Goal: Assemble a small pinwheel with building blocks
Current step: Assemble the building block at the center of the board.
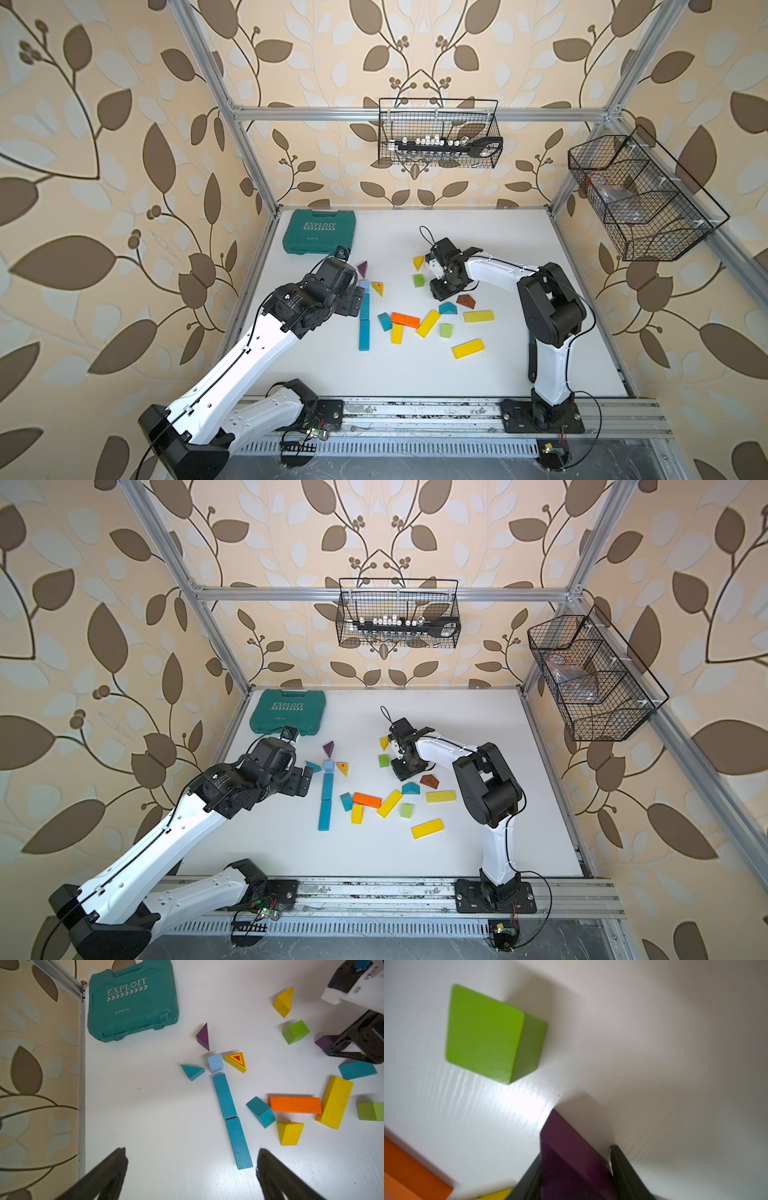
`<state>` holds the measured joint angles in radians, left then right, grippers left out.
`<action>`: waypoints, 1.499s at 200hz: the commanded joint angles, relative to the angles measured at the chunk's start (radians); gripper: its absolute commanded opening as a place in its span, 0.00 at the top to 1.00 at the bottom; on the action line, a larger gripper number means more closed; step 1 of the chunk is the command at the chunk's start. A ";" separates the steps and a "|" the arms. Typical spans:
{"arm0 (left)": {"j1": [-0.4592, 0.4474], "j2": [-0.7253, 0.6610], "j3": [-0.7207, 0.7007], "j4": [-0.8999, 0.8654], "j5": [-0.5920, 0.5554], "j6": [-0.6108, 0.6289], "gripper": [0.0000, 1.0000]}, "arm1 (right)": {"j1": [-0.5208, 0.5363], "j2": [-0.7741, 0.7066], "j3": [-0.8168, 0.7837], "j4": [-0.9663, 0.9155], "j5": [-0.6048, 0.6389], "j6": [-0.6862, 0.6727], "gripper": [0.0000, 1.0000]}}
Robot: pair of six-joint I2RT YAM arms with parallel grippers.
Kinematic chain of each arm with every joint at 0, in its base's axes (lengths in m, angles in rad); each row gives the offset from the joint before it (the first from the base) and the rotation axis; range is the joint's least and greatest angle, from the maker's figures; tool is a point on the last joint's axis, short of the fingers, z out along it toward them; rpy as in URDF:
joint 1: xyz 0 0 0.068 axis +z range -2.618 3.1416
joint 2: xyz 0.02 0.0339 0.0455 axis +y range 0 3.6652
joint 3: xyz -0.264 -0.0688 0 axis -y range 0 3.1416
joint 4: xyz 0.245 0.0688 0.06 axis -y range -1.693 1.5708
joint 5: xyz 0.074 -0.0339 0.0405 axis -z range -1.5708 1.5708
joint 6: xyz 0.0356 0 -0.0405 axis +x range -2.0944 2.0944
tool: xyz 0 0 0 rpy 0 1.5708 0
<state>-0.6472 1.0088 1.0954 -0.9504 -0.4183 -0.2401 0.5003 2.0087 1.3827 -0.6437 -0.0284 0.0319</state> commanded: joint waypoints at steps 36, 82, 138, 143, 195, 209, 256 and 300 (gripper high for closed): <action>0.009 -0.001 -0.003 -0.001 0.002 0.000 0.01 | -0.039 0.079 0.096 -0.054 -0.150 -0.162 0.53; 0.009 -0.003 -0.005 -0.001 -0.001 0.002 0.01 | -0.041 0.146 0.174 -0.092 -0.125 -0.200 0.55; 0.010 0.007 -0.005 0.001 0.004 0.005 0.01 | -0.057 0.170 0.221 -0.112 -0.102 -0.238 0.51; 0.010 0.008 -0.005 0.000 0.004 0.005 0.01 | -0.057 0.174 0.226 -0.112 -0.101 -0.242 0.49; 0.011 0.011 -0.005 0.002 0.007 0.007 0.01 | -0.068 0.191 0.261 -0.123 -0.089 -0.264 0.36; 0.011 0.013 -0.005 0.002 0.005 0.007 0.01 | -0.074 0.195 0.266 -0.122 -0.088 -0.263 0.36; 0.011 0.014 -0.006 0.002 0.005 0.008 0.01 | -0.080 0.208 0.280 -0.116 -0.117 -0.278 0.36; 0.011 0.014 -0.006 0.002 0.004 0.007 0.01 | -0.082 0.217 0.306 -0.116 -0.140 -0.296 0.36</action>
<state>-0.6468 1.0222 1.0916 -0.9501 -0.4175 -0.2398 0.4221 2.1841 1.6573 -0.7372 -0.1368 -0.2409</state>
